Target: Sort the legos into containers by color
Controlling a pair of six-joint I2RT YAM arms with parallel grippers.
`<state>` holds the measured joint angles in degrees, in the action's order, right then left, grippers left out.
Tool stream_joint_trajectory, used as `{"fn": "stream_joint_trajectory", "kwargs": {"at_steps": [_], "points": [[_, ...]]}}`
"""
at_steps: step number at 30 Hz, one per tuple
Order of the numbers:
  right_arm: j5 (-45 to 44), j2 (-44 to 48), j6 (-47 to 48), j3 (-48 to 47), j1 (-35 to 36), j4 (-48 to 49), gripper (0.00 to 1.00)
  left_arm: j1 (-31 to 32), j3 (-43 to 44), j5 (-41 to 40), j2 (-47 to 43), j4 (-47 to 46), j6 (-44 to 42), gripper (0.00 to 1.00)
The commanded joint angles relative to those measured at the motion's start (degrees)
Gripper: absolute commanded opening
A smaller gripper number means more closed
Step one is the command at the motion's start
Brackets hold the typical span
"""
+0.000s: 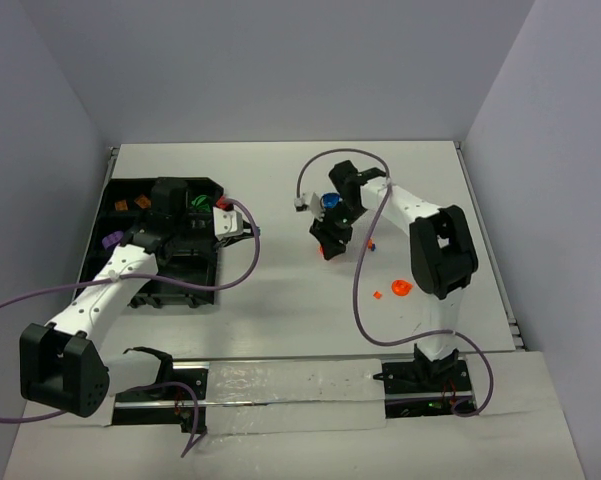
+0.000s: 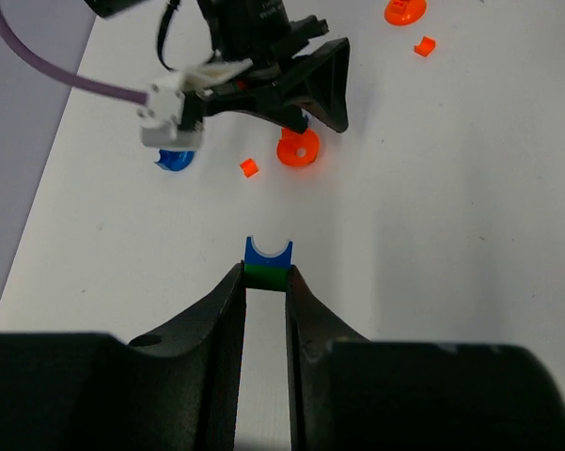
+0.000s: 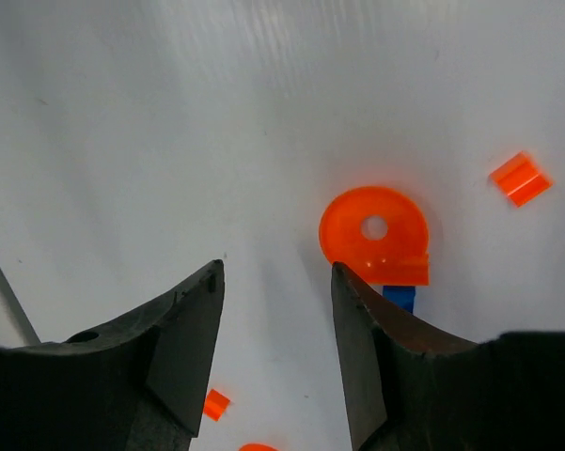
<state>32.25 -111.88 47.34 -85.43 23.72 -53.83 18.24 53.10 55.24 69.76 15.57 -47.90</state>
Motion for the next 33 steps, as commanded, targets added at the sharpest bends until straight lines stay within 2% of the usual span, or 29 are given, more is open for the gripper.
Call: {"fn": "stream_joint_trajectory", "kwargs": {"at_steps": [1,5,10,14,15,21,27,33], "points": [[18.52,11.99,-8.57,-8.30,-0.19,6.00,0.62,-0.40,-0.02,2.20,-1.74,-2.53,2.20,0.00],[25.05,14.23,-19.10,-11.53,2.10,19.26,0.65,-0.40,0.10,2.76,-2.03,-3.33,3.78,0.00],[26.91,15.38,-24.89,-11.16,4.80,29.98,0.63,-0.40,0.90,3.20,-2.24,-3.15,5.76,0.00],[28.15,15.23,-21.10,-11.76,6.55,27.82,0.63,-0.40,1.03,3.57,-2.63,-3.54,7.77,0.00],[28.53,15.69,-17.26,-11.53,7.17,26.36,0.63,-0.40,0.96,3.72,-2.86,-3.78,8.39,0.00],[27.36,18.25,-8.08,-8.30,9.73,22.65,0.64,-0.40,1.30,4.16,-2.80,-5.26,11.65,0.00],[24.59,17.67,-5.37,-9.09,11.34,20.26,0.62,-0.40,1.22,4.00,-2.58,-8.03,15.62,0.00],[23.12,15.82,-5.33,-10.63,12.40,19.29,0.54,-0.40,1.83,2.59,-2.00,-10.23,20.04,0.00]]}}
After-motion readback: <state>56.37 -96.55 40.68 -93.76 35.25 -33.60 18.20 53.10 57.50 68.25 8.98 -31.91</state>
